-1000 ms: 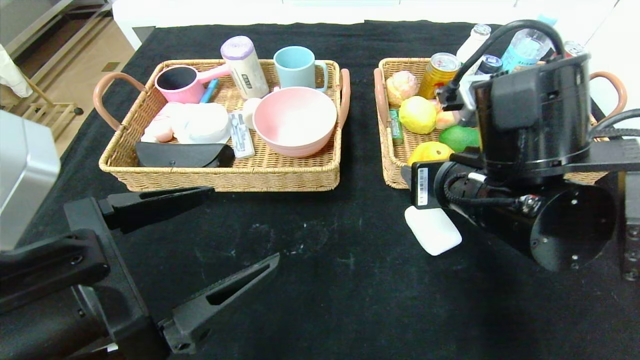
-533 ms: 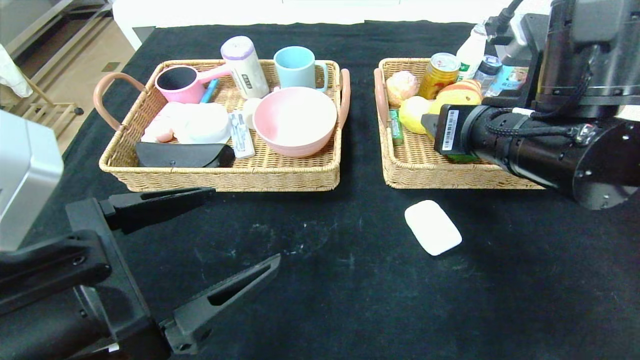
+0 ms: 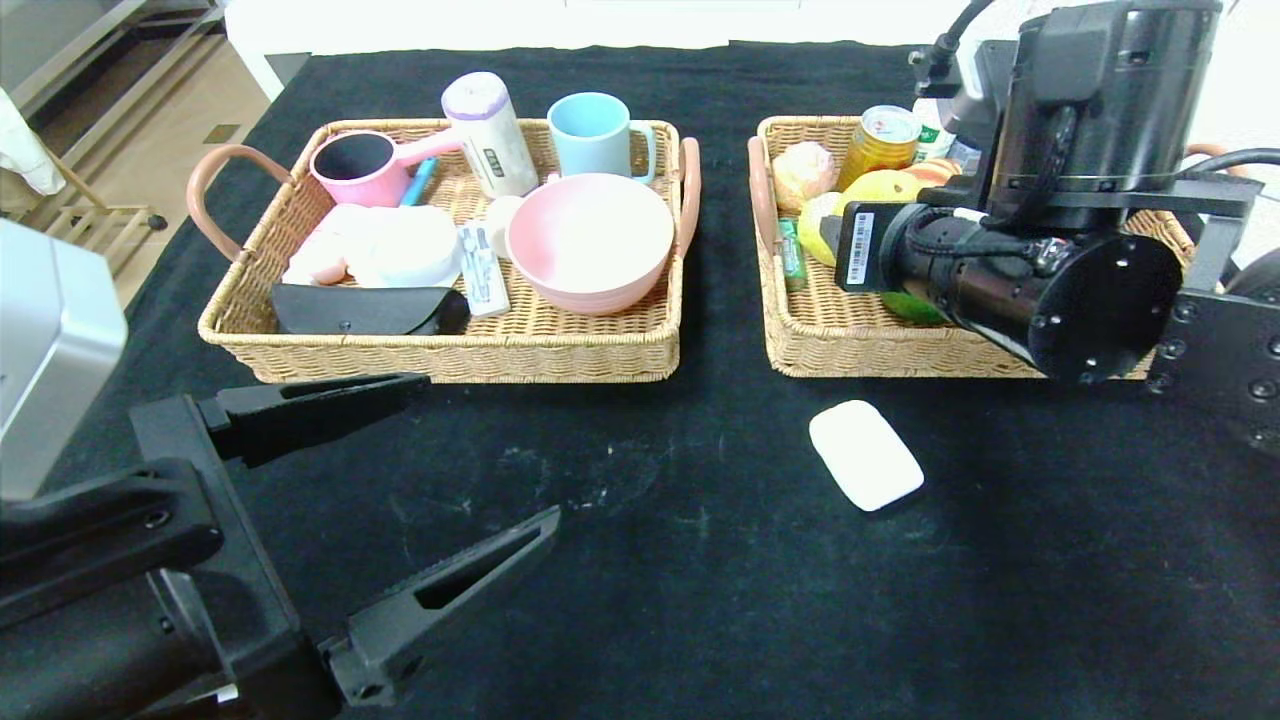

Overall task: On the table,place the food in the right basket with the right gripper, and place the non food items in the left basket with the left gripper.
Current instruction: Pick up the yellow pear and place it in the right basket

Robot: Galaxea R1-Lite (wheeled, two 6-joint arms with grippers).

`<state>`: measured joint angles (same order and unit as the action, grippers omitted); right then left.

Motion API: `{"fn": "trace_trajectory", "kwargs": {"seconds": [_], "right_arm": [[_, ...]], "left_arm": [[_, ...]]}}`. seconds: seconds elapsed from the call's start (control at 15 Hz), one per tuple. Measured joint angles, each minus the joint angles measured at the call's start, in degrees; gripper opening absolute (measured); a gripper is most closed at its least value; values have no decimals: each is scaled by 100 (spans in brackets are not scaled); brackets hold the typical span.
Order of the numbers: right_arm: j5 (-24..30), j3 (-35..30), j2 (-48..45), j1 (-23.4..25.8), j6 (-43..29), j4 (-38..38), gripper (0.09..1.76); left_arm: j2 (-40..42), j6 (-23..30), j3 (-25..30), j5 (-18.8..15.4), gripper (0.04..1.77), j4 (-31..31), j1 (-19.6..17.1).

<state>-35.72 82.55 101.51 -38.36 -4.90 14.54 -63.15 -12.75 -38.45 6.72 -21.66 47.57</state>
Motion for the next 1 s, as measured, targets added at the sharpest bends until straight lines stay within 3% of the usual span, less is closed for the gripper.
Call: {"fn": "trace_trajectory", "kwargs": {"seconds": [0.53,0.67,0.87,1.0], "right_arm": [[66,129,317,132,79,11,117],[72,132,334,122,88,6,117],[63,134,345,127,94,11,117],[63,134,364,132,99,11,129]], "left_arm": [[-13,-1,4,2,172,0,-2],[-13,0,4,221,172,0,-13],[-20,0,11,4,172,0,-13],[-22,0,13,2,172,0,-18]]}}
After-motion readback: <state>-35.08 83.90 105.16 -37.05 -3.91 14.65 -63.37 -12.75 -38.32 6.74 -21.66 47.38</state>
